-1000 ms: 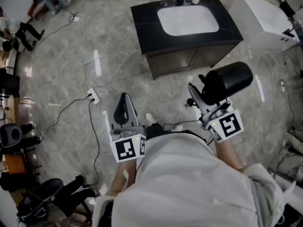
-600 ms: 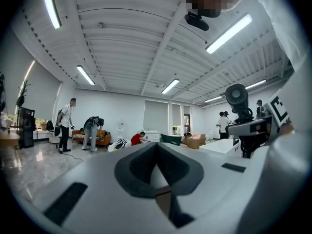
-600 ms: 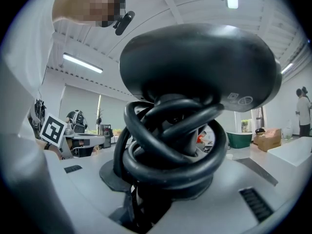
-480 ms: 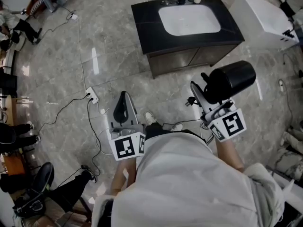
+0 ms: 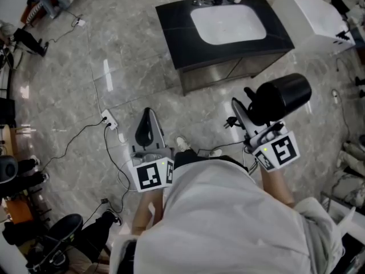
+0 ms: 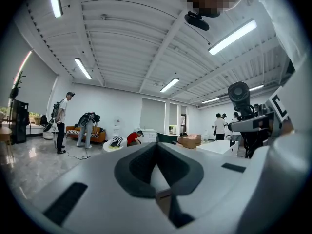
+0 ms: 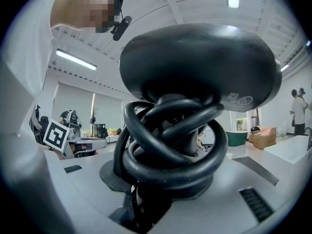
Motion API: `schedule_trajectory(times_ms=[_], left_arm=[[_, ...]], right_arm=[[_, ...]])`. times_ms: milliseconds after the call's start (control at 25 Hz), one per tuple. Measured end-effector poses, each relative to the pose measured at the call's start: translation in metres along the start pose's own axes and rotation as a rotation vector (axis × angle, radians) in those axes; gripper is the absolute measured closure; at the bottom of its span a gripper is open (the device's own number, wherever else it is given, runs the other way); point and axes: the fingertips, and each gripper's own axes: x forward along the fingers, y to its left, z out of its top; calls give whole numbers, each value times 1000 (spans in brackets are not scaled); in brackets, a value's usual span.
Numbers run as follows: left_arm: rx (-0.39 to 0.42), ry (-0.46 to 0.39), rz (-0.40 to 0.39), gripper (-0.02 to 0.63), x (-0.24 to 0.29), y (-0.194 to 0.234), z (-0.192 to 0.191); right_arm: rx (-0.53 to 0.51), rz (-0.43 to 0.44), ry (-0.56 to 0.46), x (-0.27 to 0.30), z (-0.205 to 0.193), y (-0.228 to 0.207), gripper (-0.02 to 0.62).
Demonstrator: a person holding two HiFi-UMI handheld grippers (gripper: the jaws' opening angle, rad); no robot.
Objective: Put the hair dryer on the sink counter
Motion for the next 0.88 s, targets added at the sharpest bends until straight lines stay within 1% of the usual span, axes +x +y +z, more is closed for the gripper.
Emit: schedule_trajectory(times_ms=[280, 480, 720, 880], left_arm=[[-33, 16, -35, 604, 20, 39, -12], [-49, 12, -64, 604, 31, 56, -12], [-59, 2, -79, 603, 33, 68, -9], [-63, -6, -76, 604, 30, 74, -8]], right_arm=[[-13, -57, 14, 31, 3, 8, 414], [-29, -89, 16, 43, 12, 15, 414], [-44, -93, 23, 50, 16, 29, 414], [-47, -88, 28, 55, 16, 34, 414]])
